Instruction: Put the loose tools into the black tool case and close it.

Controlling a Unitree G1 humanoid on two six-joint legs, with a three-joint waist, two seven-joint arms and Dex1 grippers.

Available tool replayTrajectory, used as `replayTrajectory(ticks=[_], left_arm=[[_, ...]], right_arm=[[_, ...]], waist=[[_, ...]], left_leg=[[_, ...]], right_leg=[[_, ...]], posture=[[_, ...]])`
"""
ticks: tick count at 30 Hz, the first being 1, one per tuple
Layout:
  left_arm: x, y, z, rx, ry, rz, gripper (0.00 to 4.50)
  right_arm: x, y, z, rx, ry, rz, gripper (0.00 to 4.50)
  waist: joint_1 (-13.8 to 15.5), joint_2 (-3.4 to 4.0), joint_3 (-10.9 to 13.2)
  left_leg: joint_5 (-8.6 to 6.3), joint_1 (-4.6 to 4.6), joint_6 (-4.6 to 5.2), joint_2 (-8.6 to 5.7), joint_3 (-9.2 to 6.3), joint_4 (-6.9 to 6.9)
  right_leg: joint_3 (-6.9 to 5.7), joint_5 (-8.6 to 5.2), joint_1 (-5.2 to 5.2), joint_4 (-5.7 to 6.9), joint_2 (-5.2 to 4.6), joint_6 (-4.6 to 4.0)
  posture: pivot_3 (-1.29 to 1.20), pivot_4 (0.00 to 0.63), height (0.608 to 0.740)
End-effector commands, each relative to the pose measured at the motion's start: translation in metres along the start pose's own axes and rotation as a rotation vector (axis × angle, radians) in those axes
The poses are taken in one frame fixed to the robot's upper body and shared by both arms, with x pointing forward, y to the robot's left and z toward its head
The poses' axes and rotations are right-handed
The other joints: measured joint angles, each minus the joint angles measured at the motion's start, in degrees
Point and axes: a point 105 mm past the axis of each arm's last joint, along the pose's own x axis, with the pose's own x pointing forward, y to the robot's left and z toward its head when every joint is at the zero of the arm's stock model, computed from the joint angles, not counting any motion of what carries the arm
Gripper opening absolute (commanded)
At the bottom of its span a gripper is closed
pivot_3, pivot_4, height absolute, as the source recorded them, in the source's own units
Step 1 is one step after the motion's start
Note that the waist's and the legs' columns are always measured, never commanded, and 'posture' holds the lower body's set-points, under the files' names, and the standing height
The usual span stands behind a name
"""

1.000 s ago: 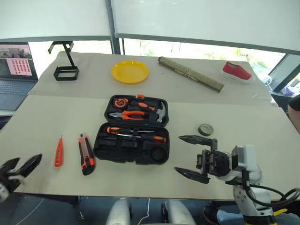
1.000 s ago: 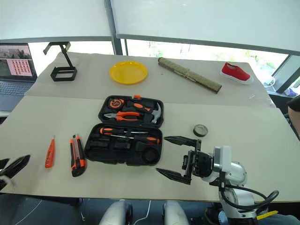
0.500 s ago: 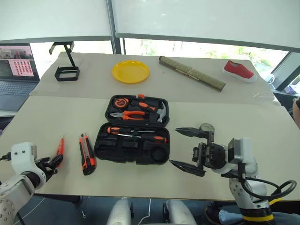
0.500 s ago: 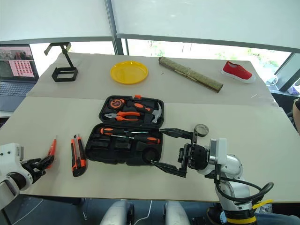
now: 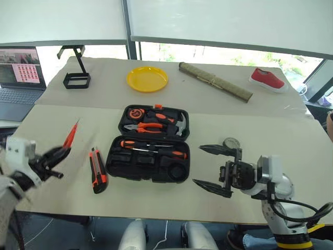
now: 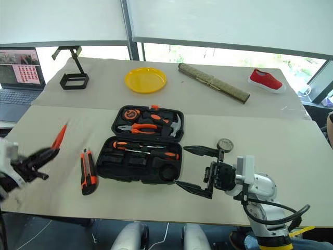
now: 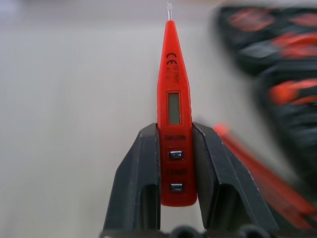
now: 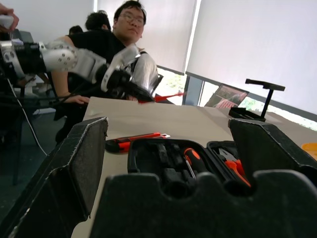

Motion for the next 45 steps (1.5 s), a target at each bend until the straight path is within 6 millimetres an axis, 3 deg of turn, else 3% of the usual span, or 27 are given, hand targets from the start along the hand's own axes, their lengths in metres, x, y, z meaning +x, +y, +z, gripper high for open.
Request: replayTrajectory(ticks=[1,4,8,13,25,45], left_arm=[[0.025,-0.041,0.008,0.185,0.036,-0.391,0.45],[0.05,-0.056,-0.005,0.36,0.167,-0.572,0.45],[0.089,-0.061,-0.013,0.48,0.211,-0.622,0.45],[0.109,-0.066,-0.026,0.637,0.277,-0.716,0.45],[0.101,-0.066,-0.033,0.703,0.337,-0.843,0.45],[0.089,-0.042,-0.05,0.757,0.53,-0.797,0.45]], right_arm=[[-0.009,-0.008,0.01,-0.031,0.047,-0.045,4.5],[-0.014,-0.005,0.009,-0.008,0.094,-0.053,4.5],[-0.012,0.0,0.011,-0.001,0.12,-0.069,4.5],[-0.009,0.0,0.016,-0.029,0.118,-0.11,4.5],[-0.008,0.003,0.015,-0.036,0.119,-0.143,4.5],[-0.007,0.004,0.008,-0.023,0.128,-0.11,4.5]], waist=[[0.04,0.06,0.03],[0.2,0.1,0.06],[0.09,0.1,0.07],[-0.56,0.09,0.07],[-0.47,0.07,0.08],[-1.02,0.1,0.05]], left_leg=[[0.0,0.0,0.0,0.0,0.04,0.0],[0.0,-0.01,0.01,0.01,0.04,0.0],[0.01,-0.07,0.01,0.04,0.02,0.01],[0.0,-0.13,0.03,0.04,0.01,0.04],[0.01,-0.14,0.03,0.04,-0.03,0.06],[0.01,-0.01,0.04,0.06,-0.04,0.06]], right_leg=[[0.03,0.01,-0.01,-0.02,0.0,0.02],[0.03,0.0,-0.02,0.0,0.08,0.04],[0.06,0.0,-0.04,0.02,0.2,0.05],[0.12,0.0,-0.08,0.02,0.23,0.08],[0.1,-0.01,-0.06,0.04,0.22,0.13],[0.1,-0.02,0.02,0.12,0.23,0.13]], posture=[[0.0,0.15,0.74],[0.0,0.15,0.74],[0.0,0.15,0.74],[0.0,0.15,0.74],[0.0,0.15,0.74],[0.0,0.15,0.74]])
